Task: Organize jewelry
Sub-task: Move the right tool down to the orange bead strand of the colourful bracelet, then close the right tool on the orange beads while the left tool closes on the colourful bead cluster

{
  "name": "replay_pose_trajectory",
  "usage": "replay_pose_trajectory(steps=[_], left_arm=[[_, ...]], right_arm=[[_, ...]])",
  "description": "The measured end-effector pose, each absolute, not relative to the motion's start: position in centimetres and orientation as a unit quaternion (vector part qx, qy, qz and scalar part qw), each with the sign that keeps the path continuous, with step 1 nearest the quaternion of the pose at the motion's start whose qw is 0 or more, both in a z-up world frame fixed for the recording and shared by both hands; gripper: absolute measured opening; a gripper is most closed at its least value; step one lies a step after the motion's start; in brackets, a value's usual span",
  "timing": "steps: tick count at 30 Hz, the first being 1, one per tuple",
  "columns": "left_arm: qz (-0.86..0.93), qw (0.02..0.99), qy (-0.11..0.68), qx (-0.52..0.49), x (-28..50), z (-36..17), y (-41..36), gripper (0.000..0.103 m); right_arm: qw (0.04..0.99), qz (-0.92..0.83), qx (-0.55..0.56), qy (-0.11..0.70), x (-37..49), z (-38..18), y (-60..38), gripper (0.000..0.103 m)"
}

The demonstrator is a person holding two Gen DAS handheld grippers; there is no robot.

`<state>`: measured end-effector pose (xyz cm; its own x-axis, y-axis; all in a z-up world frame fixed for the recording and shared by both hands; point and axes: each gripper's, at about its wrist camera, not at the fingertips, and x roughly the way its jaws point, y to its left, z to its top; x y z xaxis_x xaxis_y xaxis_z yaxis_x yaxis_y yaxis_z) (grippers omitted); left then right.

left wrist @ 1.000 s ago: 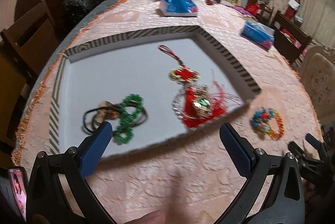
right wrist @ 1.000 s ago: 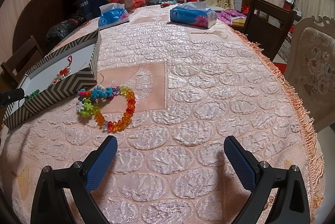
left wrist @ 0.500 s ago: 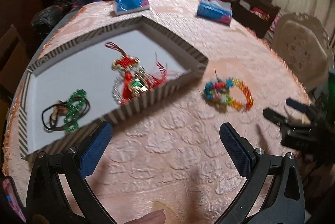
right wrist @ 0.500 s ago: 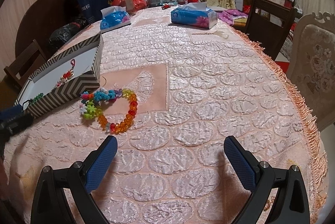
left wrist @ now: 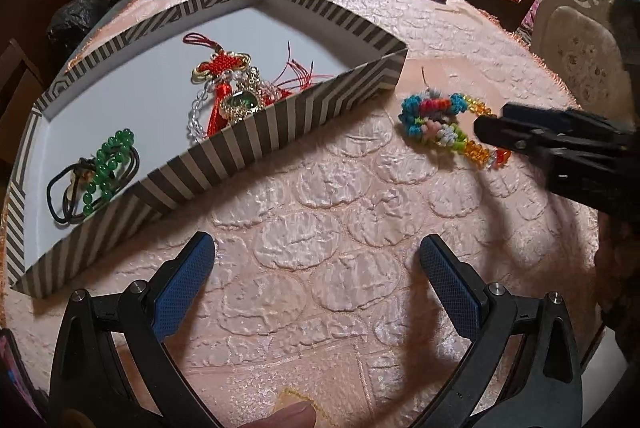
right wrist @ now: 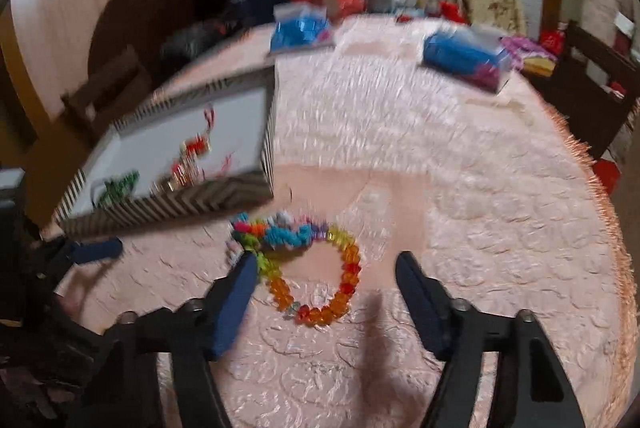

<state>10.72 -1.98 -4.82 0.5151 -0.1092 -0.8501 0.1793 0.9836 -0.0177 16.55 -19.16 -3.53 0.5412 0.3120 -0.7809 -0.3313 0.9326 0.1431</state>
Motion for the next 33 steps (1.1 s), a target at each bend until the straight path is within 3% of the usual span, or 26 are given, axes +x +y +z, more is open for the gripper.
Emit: replay_pose_trajectory(steps=[4, 11, 19, 25, 33], left_arm=[[-0.081, 0.869, 0.486, 0.041, 10.7, -5.0, -2.1, 0.103], [-0.081, 0.87, 0.484, 0.041, 10.7, -5.0, -2.1, 0.103], [-0.081, 0.878, 0.47, 0.04, 10.3, -5.1, -2.0, 0.103], [-0.134, 0.882, 0.451, -0.026, 10.1, -3.3, -1.2, 0.102], [-0.206, 0.882, 0.425, 0.0, 11.3, -0.8, -6.5, 0.102]], right_arm=[[0.88, 0.176, -0.017, 0.441, 17.2, -4.4, -19.3, 0.039], [0.876, 0.161, -0.062, 0.451, 15.6, -4.4, -19.6, 0.009], [0.878, 0.118, -0.055, 0.46, 12.3, -4.2, -22.8, 0.008], [0.908, 0.116, 0.006, 0.402, 10.0, -1.7, -25.5, 0.008], [0.91, 0.111, 0.031, 0.398, 10.1, -3.1, -26.1, 0.008]])
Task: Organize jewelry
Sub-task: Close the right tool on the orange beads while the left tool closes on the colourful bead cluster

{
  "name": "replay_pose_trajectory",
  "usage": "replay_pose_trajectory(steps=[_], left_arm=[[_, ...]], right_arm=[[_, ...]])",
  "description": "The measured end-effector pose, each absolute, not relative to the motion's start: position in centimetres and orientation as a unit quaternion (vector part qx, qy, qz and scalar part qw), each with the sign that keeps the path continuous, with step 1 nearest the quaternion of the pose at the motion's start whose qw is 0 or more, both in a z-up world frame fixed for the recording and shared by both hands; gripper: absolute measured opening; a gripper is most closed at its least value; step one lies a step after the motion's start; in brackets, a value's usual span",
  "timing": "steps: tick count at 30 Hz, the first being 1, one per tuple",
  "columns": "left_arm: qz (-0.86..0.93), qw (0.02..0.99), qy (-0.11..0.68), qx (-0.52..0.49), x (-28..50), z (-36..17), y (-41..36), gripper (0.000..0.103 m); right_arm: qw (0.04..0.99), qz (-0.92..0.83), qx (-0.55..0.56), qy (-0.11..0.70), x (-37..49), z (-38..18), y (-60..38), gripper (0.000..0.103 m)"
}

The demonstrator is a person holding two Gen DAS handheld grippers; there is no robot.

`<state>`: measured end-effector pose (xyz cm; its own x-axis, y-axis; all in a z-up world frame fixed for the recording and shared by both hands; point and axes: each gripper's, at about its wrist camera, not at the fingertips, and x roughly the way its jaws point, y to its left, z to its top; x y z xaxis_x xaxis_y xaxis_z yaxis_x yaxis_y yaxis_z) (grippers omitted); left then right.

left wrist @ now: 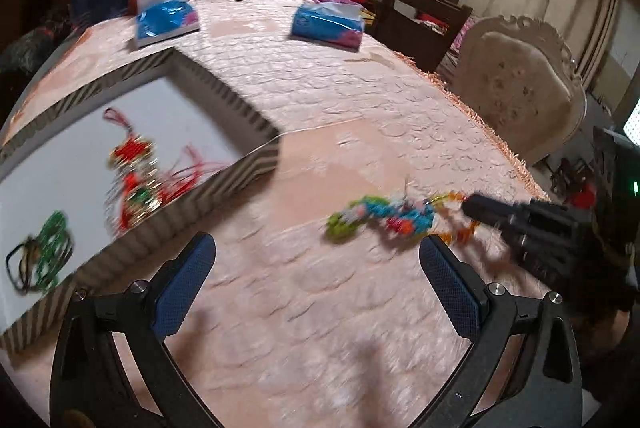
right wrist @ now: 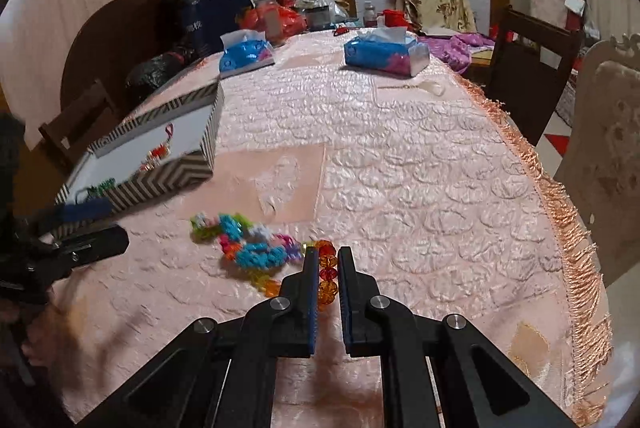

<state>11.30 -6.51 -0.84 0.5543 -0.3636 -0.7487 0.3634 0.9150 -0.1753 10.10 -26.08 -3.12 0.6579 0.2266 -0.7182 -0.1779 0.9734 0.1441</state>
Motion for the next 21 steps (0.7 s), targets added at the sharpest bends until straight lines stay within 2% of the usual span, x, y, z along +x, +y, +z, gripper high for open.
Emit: replay_pose_trajectory(steps=[13, 15, 16, 17, 18, 21], left_arm=[[-0.162, 0.87, 0.466, 0.025, 14.2, -4.2, -12.5, 0.099], [-0.155, 0.875, 0.457, 0.041, 13.9, -4.2, -12.8, 0.087], [-0.159, 0.878, 0.449, 0.037, 13.9, -4.1, -12.8, 0.068], [-0.166, 0.879, 0.446, 0.029, 13.8, -3.9, -12.7, 0.041], [-0.173, 0.877, 0.447, 0.02, 13.9, -3.8, -12.6, 0.025], [-0.169, 0.886, 0.431, 0.015, 13.6, -2.9, -12.1, 0.014]], right_arm=[[0.905, 0.141, 0.064, 0.395, 9.8, -4.1, -26.8, 0.008], [0.905, 0.143, 0.068, 0.395, 9.8, -4.2, -26.9, 0.008], [0.904, 0.144, 0.071, 0.396, 9.8, -4.2, -26.9, 0.008], [0.904, 0.145, 0.073, 0.396, 9.8, -4.2, -27.0, 0.008], [0.903, 0.145, 0.076, 0.397, 9.9, -4.2, -27.1, 0.008], [0.902, 0.148, 0.075, 0.398, 9.9, -4.2, -27.0, 0.008]])
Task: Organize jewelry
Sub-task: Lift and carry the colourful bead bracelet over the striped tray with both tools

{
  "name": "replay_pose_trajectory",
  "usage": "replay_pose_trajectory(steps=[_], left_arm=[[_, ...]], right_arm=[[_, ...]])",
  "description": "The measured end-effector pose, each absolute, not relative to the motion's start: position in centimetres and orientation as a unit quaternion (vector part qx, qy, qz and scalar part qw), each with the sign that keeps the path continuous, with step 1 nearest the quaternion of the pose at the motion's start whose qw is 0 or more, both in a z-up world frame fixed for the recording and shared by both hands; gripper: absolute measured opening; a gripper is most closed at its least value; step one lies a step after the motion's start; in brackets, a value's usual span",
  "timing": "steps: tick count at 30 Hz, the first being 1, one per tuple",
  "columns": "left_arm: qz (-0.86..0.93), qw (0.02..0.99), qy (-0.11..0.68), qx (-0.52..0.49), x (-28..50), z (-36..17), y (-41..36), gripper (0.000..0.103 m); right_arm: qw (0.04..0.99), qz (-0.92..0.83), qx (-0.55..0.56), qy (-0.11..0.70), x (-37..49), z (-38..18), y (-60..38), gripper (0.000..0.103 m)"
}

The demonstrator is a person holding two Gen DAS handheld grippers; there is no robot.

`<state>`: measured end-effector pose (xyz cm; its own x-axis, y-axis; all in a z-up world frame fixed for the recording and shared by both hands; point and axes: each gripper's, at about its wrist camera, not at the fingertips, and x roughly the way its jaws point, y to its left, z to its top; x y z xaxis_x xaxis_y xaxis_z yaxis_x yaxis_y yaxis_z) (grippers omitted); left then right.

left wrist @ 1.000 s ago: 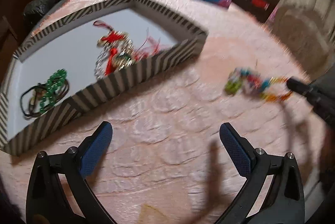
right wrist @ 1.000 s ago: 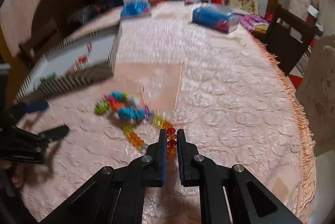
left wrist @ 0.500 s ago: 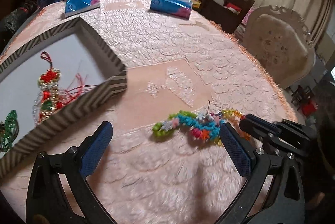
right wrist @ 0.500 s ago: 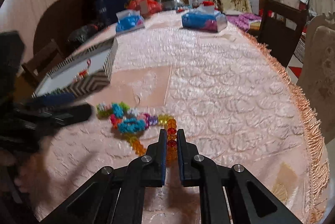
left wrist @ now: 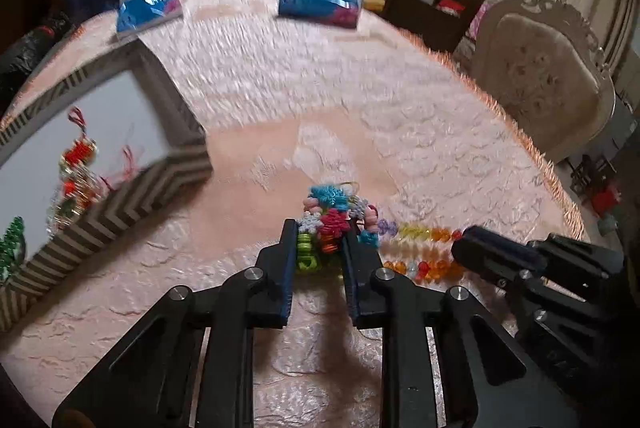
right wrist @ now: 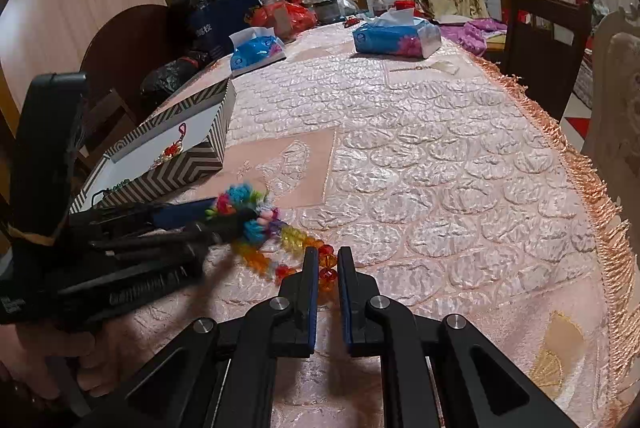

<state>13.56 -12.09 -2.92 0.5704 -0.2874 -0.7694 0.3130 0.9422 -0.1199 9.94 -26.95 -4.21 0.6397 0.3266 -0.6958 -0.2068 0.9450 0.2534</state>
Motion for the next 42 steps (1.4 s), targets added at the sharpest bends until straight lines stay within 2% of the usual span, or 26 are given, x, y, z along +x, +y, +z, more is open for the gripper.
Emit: replay_pose_trajectory(steps=[8, 23, 32, 42], left_arm=[[-0.161, 0.894, 0.418, -0.024, 12.6, -1.9, -7.1, 0.012], [-0.132, 0.885, 0.445, 0.033, 8.9, -0.9, -0.9, 0.011], [-0.126, 0.887, 0.443, 0.018, 7.7, -1.8, -0.2, 0.011], [-0.132, 0.904, 0.406, 0.0, 6.5, 0.1, -0.1, 0.011]], right_arm=[[0.899, 0.134, 0.085, 0.409, 10.3, -4.6, -27.5, 0.008], [0.909, 0.122, 0.041, 0.397, 9.3, -3.6, -25.9, 0.008], [0.911, 0.127, 0.01, 0.391, 8.4, -1.3, -23.0, 0.008], [0.915, 0.139, -0.021, 0.378, 8.9, 1.4, -19.7, 0.008]])
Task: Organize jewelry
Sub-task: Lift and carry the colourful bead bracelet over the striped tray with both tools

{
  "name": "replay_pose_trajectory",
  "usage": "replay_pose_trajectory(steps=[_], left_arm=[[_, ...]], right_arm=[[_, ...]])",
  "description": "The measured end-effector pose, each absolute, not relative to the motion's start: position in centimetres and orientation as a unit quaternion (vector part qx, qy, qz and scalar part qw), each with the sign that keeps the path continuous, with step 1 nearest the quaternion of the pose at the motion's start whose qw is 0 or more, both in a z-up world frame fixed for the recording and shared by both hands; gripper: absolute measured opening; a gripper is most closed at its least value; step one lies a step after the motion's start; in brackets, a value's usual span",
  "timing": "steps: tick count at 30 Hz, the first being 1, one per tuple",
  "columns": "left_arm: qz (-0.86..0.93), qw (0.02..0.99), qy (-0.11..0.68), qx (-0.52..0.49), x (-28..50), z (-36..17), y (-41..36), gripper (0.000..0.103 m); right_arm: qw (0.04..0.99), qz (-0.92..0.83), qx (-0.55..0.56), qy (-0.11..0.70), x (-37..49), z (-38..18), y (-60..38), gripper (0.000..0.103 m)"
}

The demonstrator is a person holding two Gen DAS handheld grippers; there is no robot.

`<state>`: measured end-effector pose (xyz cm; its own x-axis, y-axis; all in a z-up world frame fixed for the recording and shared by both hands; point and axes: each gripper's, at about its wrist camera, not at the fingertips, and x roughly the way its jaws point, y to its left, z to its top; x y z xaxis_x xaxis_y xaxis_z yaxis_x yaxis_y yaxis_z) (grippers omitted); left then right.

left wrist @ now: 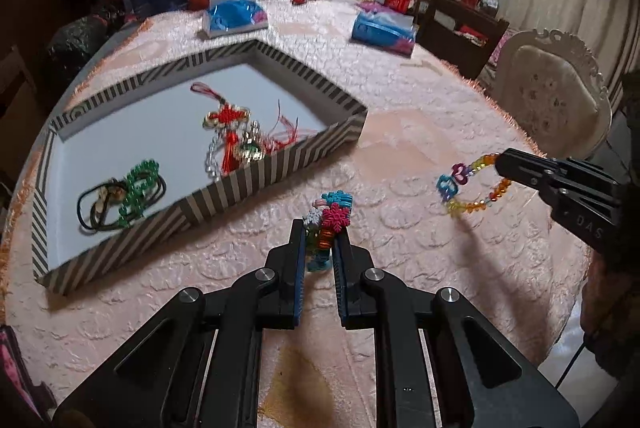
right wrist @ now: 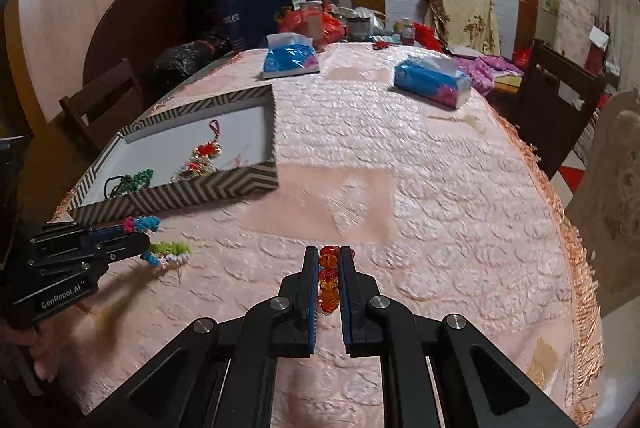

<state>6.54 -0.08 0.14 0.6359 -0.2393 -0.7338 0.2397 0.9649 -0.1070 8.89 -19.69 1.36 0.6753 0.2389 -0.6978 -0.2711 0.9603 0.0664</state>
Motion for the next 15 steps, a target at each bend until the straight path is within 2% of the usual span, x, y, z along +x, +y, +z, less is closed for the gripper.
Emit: replay_pose_trajectory(steps=[15], left_arm=[[-0.083, 0.906, 0.413, -0.04, 7.1, 1.0, 2.5, 0.011]], right_arm=[[0.917, 0.151, -0.043, 0.367, 9.9, 3.1, -16.8, 0.008]])
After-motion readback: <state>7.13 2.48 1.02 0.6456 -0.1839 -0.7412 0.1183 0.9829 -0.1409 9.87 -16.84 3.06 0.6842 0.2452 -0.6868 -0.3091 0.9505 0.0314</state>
